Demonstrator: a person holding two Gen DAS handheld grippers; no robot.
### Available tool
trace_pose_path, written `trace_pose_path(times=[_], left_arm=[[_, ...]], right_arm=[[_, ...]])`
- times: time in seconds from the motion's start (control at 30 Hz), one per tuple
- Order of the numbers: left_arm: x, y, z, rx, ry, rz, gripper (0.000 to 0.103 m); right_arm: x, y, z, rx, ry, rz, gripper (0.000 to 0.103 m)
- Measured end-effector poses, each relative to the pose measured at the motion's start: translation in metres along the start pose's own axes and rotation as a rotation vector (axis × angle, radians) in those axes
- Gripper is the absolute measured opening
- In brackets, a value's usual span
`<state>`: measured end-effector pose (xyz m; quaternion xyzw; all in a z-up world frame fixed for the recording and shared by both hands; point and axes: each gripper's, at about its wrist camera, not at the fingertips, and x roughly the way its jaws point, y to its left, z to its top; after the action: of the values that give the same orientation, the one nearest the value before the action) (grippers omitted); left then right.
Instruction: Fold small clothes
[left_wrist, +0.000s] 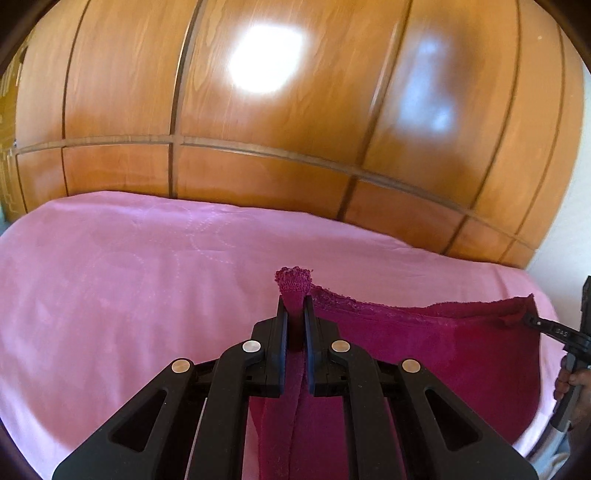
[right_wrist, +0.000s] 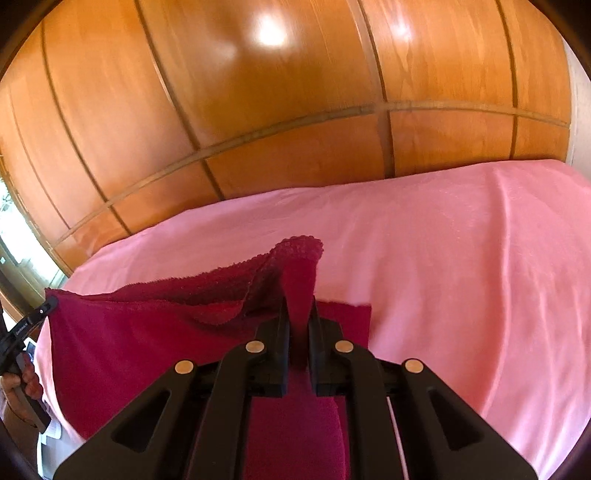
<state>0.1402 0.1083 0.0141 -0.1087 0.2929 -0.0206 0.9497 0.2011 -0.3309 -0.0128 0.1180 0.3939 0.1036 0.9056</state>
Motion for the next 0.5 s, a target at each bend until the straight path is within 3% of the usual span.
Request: trace_pose_path(times=[0.13,0.27,0.33,0.37,0.4,0.43,0.5], left_arm=[[0.048,0.004,0.007,0.015,0.065,0.076,0.007],[0.113,0.013,-0.004,0.027,0.210,0.191,0.007],[0.140,0.019,-0.016,0.016,0.321,0.223,0.008],[0.142,0.021,-0.019,0.016,0.337,0.239,0.013],[0.139,0.021,-0.018,0.018,0.331,0.252,0.013],[0.131,0.020,-0.016,0.020,0.310,0.269,0.014],[0.105,0.021,-0.013,0.011,0.251,0.305,0.028]], right_arm=[[0.051,-0.014,0.006,0.033,0.061,-0.020,0.007],[0.100,-0.032,0.000,0.082,0.159,-0.024,0.007],[0.106,-0.040,-0.001,0.119,0.171,0.009,0.019],[0.100,-0.043,0.000,0.135,0.158,0.028,0.024],[0.089,-0.046,0.001,0.146,0.139,0.033,0.044],[0.079,-0.048,0.001,0.153,0.124,0.041,0.057],[0.049,-0.052,-0.003,0.140,0.091,0.091,0.061]])
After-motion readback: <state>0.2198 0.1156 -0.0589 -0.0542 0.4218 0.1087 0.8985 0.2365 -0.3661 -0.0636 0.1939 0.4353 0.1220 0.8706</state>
